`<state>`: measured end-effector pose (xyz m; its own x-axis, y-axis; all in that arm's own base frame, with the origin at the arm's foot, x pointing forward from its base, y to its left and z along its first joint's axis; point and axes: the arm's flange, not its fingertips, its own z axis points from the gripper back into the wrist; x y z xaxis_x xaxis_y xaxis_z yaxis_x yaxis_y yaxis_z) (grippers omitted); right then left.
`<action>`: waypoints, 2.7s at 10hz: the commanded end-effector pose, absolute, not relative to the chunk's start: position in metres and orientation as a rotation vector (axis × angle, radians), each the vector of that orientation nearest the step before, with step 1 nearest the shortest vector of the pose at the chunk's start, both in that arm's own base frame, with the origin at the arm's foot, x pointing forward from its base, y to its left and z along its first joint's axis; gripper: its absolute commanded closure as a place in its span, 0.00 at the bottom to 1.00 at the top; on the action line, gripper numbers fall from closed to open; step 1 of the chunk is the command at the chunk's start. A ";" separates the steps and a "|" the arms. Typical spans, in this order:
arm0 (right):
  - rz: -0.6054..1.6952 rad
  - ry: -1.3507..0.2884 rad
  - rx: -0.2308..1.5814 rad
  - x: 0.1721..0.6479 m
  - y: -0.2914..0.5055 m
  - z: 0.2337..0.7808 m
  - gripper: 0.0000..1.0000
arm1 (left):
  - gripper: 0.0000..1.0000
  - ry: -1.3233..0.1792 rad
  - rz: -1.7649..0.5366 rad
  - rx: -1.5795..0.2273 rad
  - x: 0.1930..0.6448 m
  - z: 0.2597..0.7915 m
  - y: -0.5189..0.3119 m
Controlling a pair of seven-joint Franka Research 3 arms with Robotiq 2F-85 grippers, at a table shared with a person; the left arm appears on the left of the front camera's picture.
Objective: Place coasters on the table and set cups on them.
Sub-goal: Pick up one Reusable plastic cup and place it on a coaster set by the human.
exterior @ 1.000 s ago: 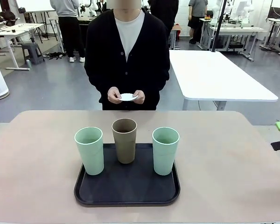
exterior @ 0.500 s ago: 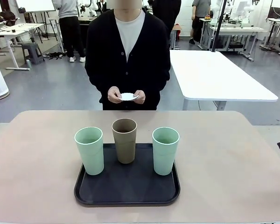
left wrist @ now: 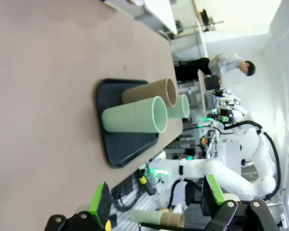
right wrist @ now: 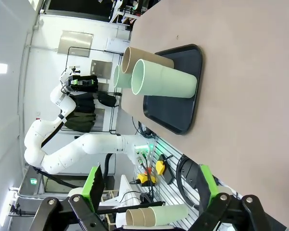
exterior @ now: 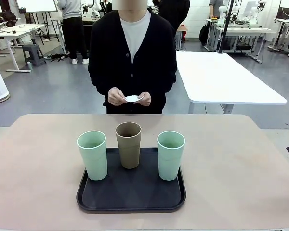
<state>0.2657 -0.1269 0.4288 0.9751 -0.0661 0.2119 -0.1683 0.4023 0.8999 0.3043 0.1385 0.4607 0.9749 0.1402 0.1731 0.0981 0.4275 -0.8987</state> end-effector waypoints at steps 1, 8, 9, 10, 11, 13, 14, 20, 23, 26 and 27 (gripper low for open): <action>0.066 -0.228 1.167 0.266 -0.126 0.428 0.00 | 0.00 -0.241 0.029 -1.141 0.304 0.461 0.139; 0.066 -0.228 1.167 0.266 -0.126 0.428 0.00 | 0.00 -0.241 0.029 -1.141 0.304 0.461 0.139; 0.066 -0.228 1.167 0.266 -0.126 0.428 0.00 | 0.00 -0.241 0.029 -1.141 0.304 0.461 0.139; 0.066 -0.228 1.167 0.266 -0.126 0.428 0.00 | 0.00 -0.241 0.029 -1.141 0.304 0.461 0.139; 0.066 -0.228 1.167 0.266 -0.126 0.428 0.00 | 0.00 -0.241 0.029 -1.141 0.304 0.461 0.139; 0.066 -0.228 1.167 0.266 -0.126 0.428 0.00 | 0.00 -0.241 0.029 -1.141 0.304 0.461 0.139; 0.066 -0.228 1.167 0.266 -0.126 0.428 0.00 | 0.00 -0.241 0.029 -1.141 0.304 0.461 0.139; 0.066 -0.228 1.167 0.266 -0.126 0.428 0.00 | 0.00 -0.308 -0.512 -0.743 0.336 0.510 0.102; 0.066 -0.228 1.167 0.266 -0.126 0.428 0.00 | 0.00 -0.211 -0.705 -0.517 0.384 0.517 0.054; 0.066 -0.228 1.167 0.266 -0.126 0.428 0.00 | 0.00 -0.146 -0.873 -0.216 0.414 0.491 -0.007; 0.066 -0.228 1.167 0.266 -0.126 0.428 0.00 | 0.00 -0.109 -0.905 -0.179 0.418 0.482 -0.025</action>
<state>0.2651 -0.1267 0.4291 0.9757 -0.0649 0.2093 -0.1661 0.4036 0.8997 0.4175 -0.0186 0.4932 0.6165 -0.7587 0.2104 0.7873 0.5960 -0.1578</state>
